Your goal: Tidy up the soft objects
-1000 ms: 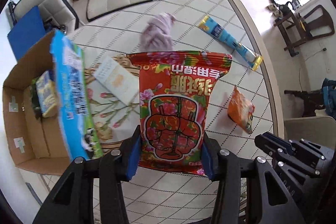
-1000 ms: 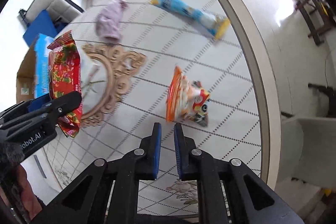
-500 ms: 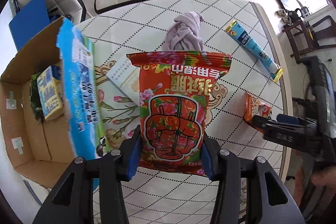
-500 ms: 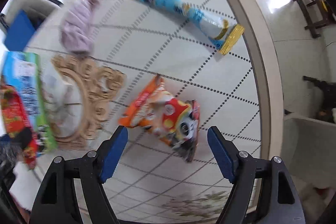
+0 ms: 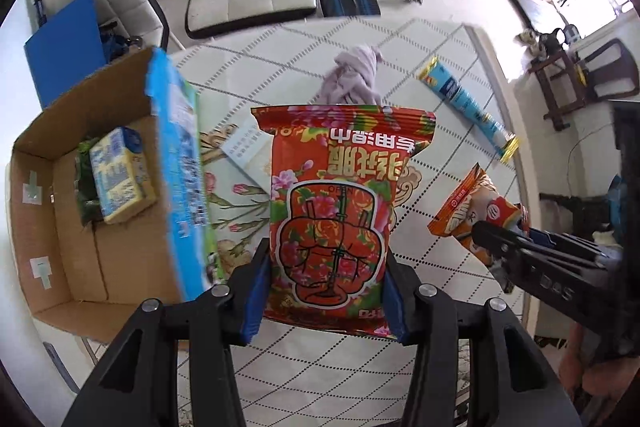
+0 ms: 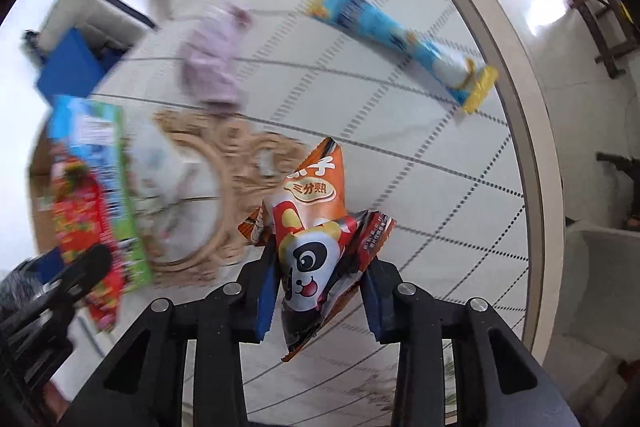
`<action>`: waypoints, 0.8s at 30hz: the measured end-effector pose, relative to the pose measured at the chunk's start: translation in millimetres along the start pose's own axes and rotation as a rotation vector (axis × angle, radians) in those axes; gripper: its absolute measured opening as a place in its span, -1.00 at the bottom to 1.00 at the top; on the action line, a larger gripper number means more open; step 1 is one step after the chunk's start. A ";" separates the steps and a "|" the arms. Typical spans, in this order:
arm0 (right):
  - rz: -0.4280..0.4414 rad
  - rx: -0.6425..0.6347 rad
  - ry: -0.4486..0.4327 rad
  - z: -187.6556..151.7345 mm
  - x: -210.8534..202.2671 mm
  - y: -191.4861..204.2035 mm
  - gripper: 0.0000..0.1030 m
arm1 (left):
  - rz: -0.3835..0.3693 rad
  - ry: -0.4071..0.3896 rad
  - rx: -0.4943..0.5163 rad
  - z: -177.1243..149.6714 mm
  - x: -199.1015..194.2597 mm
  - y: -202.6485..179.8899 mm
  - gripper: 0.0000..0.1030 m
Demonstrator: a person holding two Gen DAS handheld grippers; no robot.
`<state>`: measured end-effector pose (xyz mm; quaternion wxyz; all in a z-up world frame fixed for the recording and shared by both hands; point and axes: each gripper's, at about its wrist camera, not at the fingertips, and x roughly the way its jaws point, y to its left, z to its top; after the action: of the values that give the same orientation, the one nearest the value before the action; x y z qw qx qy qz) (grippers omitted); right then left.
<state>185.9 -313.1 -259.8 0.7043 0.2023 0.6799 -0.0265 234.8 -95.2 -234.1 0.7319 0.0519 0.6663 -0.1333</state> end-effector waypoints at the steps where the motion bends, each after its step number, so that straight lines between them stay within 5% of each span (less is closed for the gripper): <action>1: 0.023 -0.020 -0.023 -4.5 -15.3 14.3 -0.25 | 0.000 -0.015 -0.008 -1.4 -11.3 6.9 -0.11; 7: 0.162 -0.121 -0.109 -30.4 -74.9 113.1 -0.25 | 0.039 -0.132 -0.056 -14.0 -94.7 79.5 -0.11; 11: 0.200 -0.177 -0.099 -43.5 -66.2 187.6 -0.25 | 0.105 -0.157 -0.109 -19.0 -114.7 140.3 -0.11; 18: 0.183 -0.262 0.017 -60.6 21.3 292.0 -0.25 | 0.181 -0.074 -0.208 -18.5 -74.4 250.5 -0.11; 24: 0.144 -0.220 0.077 -62.3 93.7 324.4 -0.25 | 0.191 0.033 -0.265 -6.0 -9.0 322.7 -0.11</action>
<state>235.2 26.6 -269.4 0.6957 0.1730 0.6889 0.1069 313.7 217.0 -258.6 0.7306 0.0200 0.6820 0.0268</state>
